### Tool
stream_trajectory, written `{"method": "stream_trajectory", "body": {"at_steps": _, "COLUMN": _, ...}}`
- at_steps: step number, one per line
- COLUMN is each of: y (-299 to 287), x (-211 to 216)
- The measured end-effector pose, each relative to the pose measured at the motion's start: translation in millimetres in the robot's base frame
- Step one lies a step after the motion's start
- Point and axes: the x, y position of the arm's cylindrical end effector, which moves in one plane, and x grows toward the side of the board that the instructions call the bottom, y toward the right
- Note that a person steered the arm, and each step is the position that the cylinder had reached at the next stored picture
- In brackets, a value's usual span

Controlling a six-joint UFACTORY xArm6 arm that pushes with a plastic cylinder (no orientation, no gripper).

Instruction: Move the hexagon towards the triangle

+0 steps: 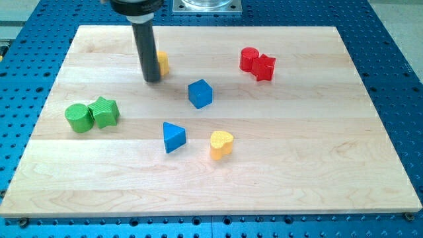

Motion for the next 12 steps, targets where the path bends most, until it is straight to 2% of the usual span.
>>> {"method": "stream_trajectory", "body": {"at_steps": 1, "y": -40, "x": -18}}
{"method": "stream_trajectory", "body": {"at_steps": 2, "y": -48, "x": -29}}
{"method": "stream_trajectory", "body": {"at_steps": 3, "y": -27, "x": -53}}
{"method": "stream_trajectory", "body": {"at_steps": 4, "y": 28, "x": -64}}
{"method": "stream_trajectory", "body": {"at_steps": 5, "y": 71, "x": -36}}
{"method": "stream_trajectory", "body": {"at_steps": 6, "y": 76, "x": -7}}
{"method": "stream_trajectory", "body": {"at_steps": 7, "y": 67, "x": -29}}
{"method": "stream_trajectory", "body": {"at_steps": 8, "y": 67, "x": -93}}
{"method": "stream_trajectory", "body": {"at_steps": 9, "y": 53, "x": -122}}
{"method": "stream_trajectory", "body": {"at_steps": 10, "y": 10, "x": -111}}
{"method": "stream_trajectory", "body": {"at_steps": 12, "y": -10, "x": -58}}
